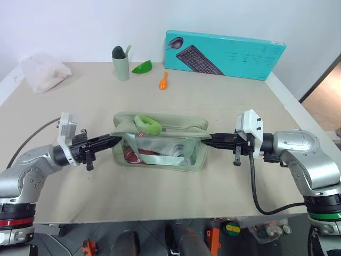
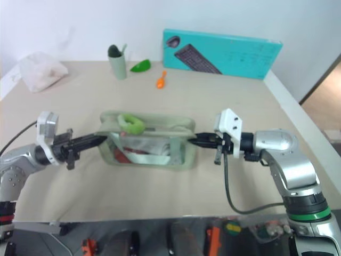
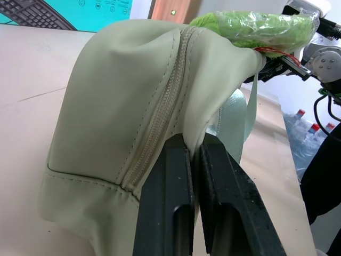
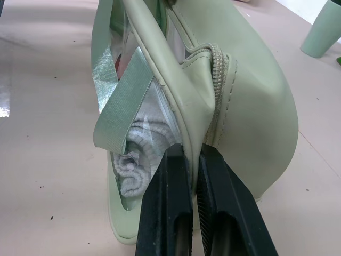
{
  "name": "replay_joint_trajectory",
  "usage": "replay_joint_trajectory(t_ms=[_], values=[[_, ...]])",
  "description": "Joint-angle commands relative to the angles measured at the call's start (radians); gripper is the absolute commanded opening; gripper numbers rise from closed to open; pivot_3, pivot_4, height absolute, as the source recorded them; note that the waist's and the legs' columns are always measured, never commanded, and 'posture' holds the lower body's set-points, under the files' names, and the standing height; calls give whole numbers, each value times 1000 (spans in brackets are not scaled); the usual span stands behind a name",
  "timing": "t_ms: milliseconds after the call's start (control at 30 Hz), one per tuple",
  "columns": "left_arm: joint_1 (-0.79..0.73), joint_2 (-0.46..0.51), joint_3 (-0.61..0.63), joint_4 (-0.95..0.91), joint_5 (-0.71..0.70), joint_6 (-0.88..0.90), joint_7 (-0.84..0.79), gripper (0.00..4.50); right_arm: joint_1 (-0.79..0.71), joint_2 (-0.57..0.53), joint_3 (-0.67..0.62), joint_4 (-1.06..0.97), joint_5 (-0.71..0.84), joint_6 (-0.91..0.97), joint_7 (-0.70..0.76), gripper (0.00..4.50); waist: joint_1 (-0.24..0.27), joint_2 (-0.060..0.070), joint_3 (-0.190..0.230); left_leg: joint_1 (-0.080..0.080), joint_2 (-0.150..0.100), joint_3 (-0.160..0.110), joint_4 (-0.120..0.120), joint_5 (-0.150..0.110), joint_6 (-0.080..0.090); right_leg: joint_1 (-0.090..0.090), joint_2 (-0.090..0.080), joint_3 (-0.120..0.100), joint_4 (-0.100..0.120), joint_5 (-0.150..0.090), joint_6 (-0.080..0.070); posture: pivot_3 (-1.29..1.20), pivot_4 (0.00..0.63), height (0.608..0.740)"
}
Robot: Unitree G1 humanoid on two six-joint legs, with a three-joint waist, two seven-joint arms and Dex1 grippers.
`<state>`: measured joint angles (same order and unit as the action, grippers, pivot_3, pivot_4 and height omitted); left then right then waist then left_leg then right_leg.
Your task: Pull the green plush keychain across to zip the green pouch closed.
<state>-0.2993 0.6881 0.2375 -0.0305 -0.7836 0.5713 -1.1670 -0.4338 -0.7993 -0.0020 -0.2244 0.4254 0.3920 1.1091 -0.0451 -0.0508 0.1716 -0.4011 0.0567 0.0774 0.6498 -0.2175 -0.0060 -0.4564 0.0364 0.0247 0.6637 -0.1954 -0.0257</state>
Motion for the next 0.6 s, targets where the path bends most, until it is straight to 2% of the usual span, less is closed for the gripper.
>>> replay_joint_trajectory(t_ms=[33, 233, 267, 433, 600], values=[[-10, 0, -1, -3, 10, -26, -20, 4, 1, -13, -23, -32, 19, 17, -1, 343, 0, 0, 0, 0, 0, 0, 0, 0, 0, 0, 0, 0, 0, 0, 0, 0, 150, 740], [-7, -5, -4, 0, 17, -37, -27, 0, -19, -20, -59, -29, 76, 78, -1, 2445, 0, 0, 0, 0, -1, 0, 0, 0, 0, 0, -1, 0, 0, 0, 0, 0, 150, 740], [-7, -6, -4, 0, 19, -38, -28, 0, -17, -25, -68, -32, 84, 84, 2, 2668, 0, 0, 0, 0, -1, 0, 0, 0, 0, 0, -1, 0, 0, 0, 0, 0, 150, 740], [-7, -14, -9, -20, 18, -30, -13, 0, -24, -49, -165, -36, 147, 101, -2, 4419, 1, 0, 0, -1, -2, 0, 0, 0, 0, 0, -3, 0, 0, 1, 2, 0, 150, 740], [-6, -12, -8, -43, 10, -14, 0, 0, -94, -56, -279, -59, 284, 159, -28, 4419, 0, 0, 0, -1, -5, 0, 0, 0, 0, 0, -5, 0, 0, 1, 2, 0, 150, 740]])
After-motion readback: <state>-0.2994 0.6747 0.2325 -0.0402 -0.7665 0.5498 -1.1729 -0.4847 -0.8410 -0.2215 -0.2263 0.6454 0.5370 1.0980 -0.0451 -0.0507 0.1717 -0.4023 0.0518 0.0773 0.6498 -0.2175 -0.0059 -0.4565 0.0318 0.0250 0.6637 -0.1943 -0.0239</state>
